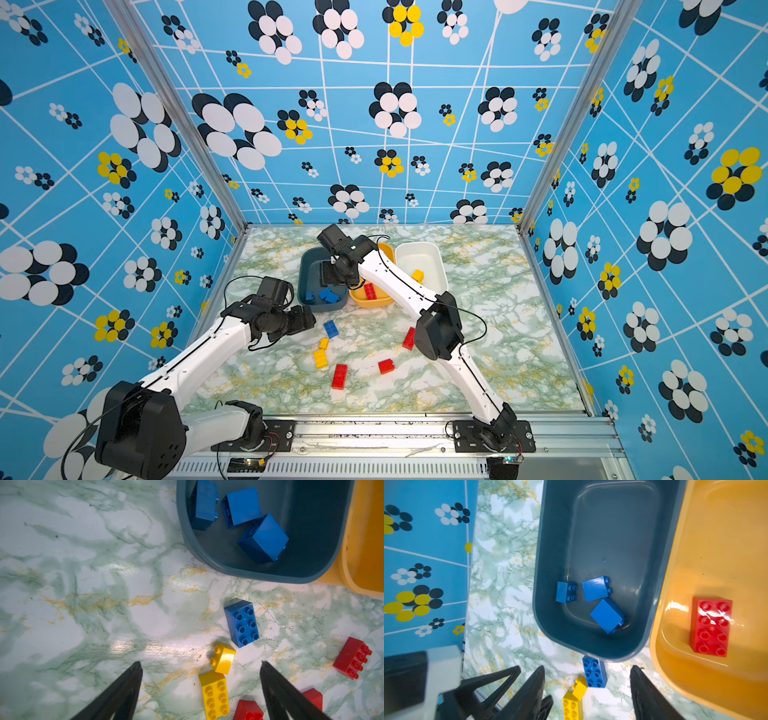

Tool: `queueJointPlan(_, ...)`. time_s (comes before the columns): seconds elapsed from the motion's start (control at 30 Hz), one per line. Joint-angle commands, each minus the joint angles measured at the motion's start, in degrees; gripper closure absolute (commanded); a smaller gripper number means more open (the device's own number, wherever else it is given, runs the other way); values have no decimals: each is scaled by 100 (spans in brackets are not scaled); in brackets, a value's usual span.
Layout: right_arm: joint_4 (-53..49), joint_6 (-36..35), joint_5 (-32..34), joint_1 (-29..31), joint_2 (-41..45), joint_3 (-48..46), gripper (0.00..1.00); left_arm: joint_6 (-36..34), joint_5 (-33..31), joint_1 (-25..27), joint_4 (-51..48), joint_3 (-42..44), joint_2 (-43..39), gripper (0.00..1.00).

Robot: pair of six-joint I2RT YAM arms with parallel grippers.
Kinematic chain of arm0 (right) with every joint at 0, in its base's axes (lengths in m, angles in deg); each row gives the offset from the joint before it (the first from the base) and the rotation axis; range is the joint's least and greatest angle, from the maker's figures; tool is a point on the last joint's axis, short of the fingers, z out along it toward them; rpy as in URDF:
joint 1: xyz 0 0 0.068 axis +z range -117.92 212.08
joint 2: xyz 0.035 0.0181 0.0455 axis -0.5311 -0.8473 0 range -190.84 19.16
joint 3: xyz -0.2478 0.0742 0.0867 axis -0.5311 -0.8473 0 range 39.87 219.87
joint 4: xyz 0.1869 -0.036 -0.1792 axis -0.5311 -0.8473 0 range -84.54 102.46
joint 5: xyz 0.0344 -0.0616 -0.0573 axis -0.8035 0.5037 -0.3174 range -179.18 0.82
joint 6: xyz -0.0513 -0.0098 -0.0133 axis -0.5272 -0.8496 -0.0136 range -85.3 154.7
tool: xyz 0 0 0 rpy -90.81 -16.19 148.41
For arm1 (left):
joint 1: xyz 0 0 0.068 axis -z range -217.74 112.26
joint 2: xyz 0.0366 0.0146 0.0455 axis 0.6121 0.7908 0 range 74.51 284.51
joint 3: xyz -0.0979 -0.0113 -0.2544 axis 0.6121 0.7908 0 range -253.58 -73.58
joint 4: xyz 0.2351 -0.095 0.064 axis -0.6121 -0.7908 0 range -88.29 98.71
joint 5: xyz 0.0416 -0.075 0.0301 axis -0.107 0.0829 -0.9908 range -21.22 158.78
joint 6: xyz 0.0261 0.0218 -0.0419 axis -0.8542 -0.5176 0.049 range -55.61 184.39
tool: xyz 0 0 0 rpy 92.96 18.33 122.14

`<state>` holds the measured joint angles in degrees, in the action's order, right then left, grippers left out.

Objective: Sort the legos into containers by color
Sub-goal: 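Open right gripper to drop the blue brick into the teal bin, then lower left gripper to a blue brick while right gripper withdraws toward the yellow bin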

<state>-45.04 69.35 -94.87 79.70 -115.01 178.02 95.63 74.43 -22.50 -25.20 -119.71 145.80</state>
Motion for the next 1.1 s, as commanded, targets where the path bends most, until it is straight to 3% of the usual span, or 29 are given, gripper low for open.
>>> queueJointPlan(0.0,81,-88,220,9,514,-557,32,115,21,235,129,-288,237,11)
queueJointPlan(0.17,562,104,303,-60,1396,-1896,31,109,-11,629,203,-542,675,14)
queueJointPlan(0.57,1469,774,392,-501,3175,-4870,30,13,-48,948,10,-1273,1893,27)
queueJointPlan(1.07,1359,896,567,-703,3818,-5566,28,304,-482,1187,-517,-1748,2662,29)
